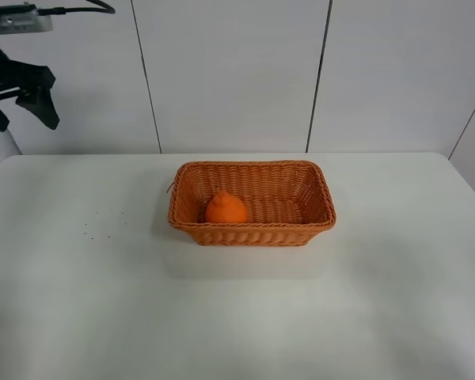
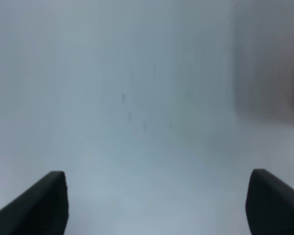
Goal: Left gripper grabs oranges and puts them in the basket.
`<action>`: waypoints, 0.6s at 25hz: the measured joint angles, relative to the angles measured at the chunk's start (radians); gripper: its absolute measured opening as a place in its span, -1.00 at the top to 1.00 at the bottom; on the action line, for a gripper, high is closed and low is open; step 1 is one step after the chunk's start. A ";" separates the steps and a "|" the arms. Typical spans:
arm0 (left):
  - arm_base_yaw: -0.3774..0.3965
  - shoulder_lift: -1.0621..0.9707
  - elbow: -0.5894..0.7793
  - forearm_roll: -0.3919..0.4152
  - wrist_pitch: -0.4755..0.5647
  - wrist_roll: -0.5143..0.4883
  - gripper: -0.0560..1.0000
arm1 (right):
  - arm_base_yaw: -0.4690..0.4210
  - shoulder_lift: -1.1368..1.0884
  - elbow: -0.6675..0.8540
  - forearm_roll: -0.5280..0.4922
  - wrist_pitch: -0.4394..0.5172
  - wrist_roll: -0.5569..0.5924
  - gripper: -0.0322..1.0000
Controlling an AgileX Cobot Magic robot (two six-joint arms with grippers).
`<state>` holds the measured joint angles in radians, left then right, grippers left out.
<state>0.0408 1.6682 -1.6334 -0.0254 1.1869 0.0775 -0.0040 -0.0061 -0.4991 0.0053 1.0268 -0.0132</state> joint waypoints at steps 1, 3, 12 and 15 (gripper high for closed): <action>0.000 -0.052 0.051 0.000 0.000 0.000 -0.71 | 0.000 0.000 0.000 0.000 0.000 0.000 -0.41; 0.000 -0.187 0.186 0.000 0.000 0.000 -0.71 | 0.000 0.000 0.000 0.000 0.000 0.000 -0.41; 0.000 -0.687 0.724 0.000 -0.001 -0.013 -0.71 | 0.000 0.000 0.000 0.000 0.000 0.000 -0.41; 0.000 -0.866 0.887 0.000 -0.037 -0.029 -0.71 | 0.000 0.000 0.000 0.000 0.000 0.000 -0.41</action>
<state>0.0408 0.8024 -0.7463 -0.0254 1.1497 0.0482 -0.0040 -0.0061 -0.4991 0.0053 1.0268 -0.0132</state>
